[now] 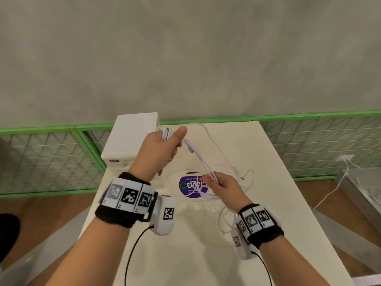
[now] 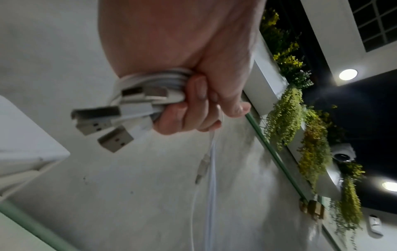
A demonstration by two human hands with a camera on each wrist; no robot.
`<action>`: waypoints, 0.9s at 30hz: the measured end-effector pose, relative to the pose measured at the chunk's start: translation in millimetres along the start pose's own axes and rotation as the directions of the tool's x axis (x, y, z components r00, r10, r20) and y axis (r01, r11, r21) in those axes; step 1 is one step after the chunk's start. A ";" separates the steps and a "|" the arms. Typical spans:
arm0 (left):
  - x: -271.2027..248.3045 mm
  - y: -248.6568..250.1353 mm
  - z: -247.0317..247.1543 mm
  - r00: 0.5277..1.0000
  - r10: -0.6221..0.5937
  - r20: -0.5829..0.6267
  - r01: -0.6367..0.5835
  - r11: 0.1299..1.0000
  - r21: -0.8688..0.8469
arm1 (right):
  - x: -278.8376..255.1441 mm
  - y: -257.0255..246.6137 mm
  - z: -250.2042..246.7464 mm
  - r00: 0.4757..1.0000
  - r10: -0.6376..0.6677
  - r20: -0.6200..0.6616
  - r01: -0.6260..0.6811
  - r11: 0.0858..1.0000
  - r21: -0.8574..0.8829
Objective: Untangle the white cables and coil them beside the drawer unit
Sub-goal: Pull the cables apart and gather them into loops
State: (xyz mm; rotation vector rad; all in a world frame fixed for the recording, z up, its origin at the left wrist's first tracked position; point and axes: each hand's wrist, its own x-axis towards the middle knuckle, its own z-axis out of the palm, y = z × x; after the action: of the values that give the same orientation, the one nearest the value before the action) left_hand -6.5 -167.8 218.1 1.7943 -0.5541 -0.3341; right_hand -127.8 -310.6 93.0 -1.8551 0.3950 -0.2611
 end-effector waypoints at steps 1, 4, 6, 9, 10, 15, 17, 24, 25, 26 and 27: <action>-0.7 -2.1 -4.7 1.000 -0.013 -0.005 0.013 1.000 0.003 | -1.2 9.8 -3.1 1.000 0.004 -0.026 -0.004 1.000 -0.010; -6.2 -9.7 -10.5 0.998 -0.061 -0.023 0.061 0.998 -0.018 | -3.6 36.8 -14.1 0.994 0.048 -0.093 -0.056 0.995 -0.083; -8.8 -12.6 -10.6 0.996 -0.082 -0.039 0.080 0.996 -0.048 | -6.4 49.4 -20.4 0.986 0.095 -0.138 -0.108 0.990 -0.090; -9.8 -14.1 -10.1 0.995 -0.089 -0.036 0.086 0.994 -0.061 | -10.4 64.9 -30.2 0.976 0.137 -0.172 -0.158 0.981 -0.115; -10.2 -14.0 -9.9 0.995 -0.092 -0.035 0.090 0.993 -0.071 | -10.0 67.0 -32.5 0.976 0.144 -0.162 -0.165 0.979 -0.120; -9.7 -6.0 -8.7 0.998 -0.057 0.012 0.056 0.998 0.042 | -0.3 30.3 -33.5 0.983 0.134 -0.129 -0.135 0.991 0.005; -7.9 -2.5 -7.5 0.999 -0.032 0.038 0.027 0.991 0.134 | 5.0 3.3 -32.8 0.992 0.017 -0.124 -0.027 0.996 -0.080; -17.3 4.5 6.4 0.969 -0.060 0.239 0.001 0.971 0.239 | 14.0 -65.0 -8.1 0.956 -0.294 -0.013 0.293 0.955 -0.050; -18.6 4.8 7.6 0.958 -0.079 0.274 0.009 0.969 0.248 | 17.6 -66.8 -5.7 0.950 -0.311 -0.011 0.311 0.950 -0.009; -20.1 4.5 8.1 0.945 -0.104 0.309 0.022 0.966 0.259 | 21.6 -66.2 -5.6 0.948 -0.319 -0.025 0.319 0.948 0.003; -22.3 3.5 8.0 0.930 -0.132 0.344 0.034 0.960 0.277 | 26.0 -63.5 -7.0 0.941 -0.332 -0.057 0.331 0.943 -0.032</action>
State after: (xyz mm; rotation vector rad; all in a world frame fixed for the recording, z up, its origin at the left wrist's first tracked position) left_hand -30.0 -163.3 217.9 2.0351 -0.8124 -0.6841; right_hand -97.7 -309.2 155.1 -1.9341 0.1234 -0.5462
